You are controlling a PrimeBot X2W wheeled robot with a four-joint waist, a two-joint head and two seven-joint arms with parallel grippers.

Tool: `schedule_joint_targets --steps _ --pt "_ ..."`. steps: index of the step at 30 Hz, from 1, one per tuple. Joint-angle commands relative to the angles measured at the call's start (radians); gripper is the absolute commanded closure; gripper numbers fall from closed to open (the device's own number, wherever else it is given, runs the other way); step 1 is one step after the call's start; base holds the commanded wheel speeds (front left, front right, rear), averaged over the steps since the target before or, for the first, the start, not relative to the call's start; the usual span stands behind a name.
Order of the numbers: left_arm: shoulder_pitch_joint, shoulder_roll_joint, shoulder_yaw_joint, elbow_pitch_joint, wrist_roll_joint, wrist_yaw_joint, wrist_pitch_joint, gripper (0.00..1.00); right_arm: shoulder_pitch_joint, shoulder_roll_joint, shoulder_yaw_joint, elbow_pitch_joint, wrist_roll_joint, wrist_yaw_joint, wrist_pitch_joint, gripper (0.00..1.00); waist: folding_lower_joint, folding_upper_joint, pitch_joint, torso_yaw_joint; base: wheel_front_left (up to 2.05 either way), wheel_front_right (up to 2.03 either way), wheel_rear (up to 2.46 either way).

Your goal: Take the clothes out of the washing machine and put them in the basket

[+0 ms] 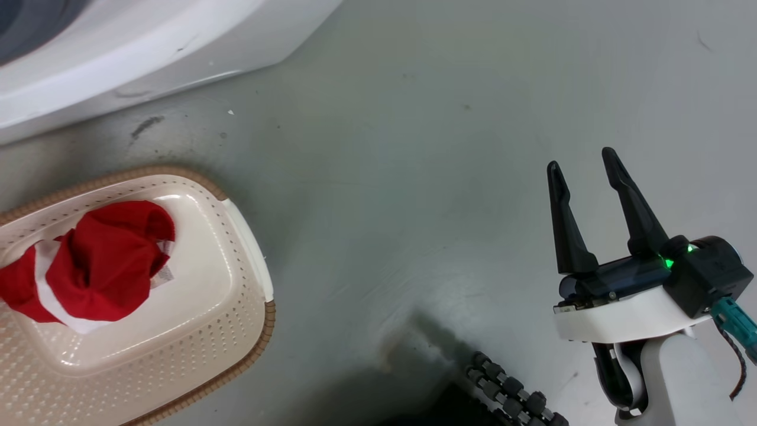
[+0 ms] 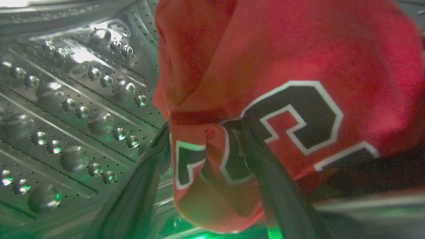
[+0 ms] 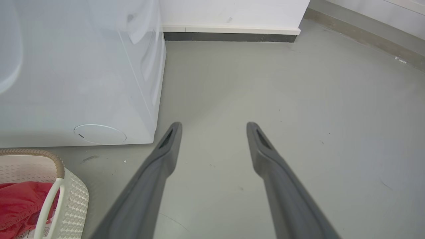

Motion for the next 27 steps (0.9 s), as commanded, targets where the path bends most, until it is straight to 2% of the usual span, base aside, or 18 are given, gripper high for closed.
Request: schedule_joint_targets --steps 1,6,7,8,15,27 --pt "-0.02 0.004 -0.005 0.008 -0.002 0.002 0.011 0.0 0.002 0.003 0.004 -0.007 0.006 -0.001 -0.002 0.0 -0.0002 0.0 0.013 -0.012 0.0 0.0 0.0" --pt "-0.028 0.007 -0.014 0.043 -0.012 0.005 0.056 0.0 -0.002 0.003 0.009 -0.011 0.01 -0.001 -0.002 0.0 -0.0002 0.0 0.025 -0.016 0.0 0.0 0.0" --pt "-0.029 0.008 -0.018 0.047 -0.015 0.003 0.059 0.74 -0.005 0.003 0.008 -0.011 0.01 -0.001 -0.002 0.0 -0.0002 0.0 0.026 -0.016 0.0 0.0 0.0" --pt "-0.031 0.007 -0.021 0.049 -0.02 0.002 0.057 1.0 -0.008 0.003 0.006 -0.01 0.009 -0.001 -0.002 0.0 -0.0002 0.0 0.027 -0.015 0.0 0.0 0.0" --pt "-0.05 -0.004 -0.047 0.061 -0.039 0.0 -0.029 1.0 -0.026 0.002 -0.015 -0.009 -0.014 -0.001 -0.002 0.0 -0.0002 0.0 0.018 0.015 0.0 0.0 0.0" --pt "0.037 -0.043 -0.144 0.104 -0.099 -0.001 -0.3 1.0 -0.026 0.002 -0.072 0.012 -0.074 -0.001 -0.002 0.0 -0.0002 0.0 -0.116 0.118 0.0 0.0 0.0"
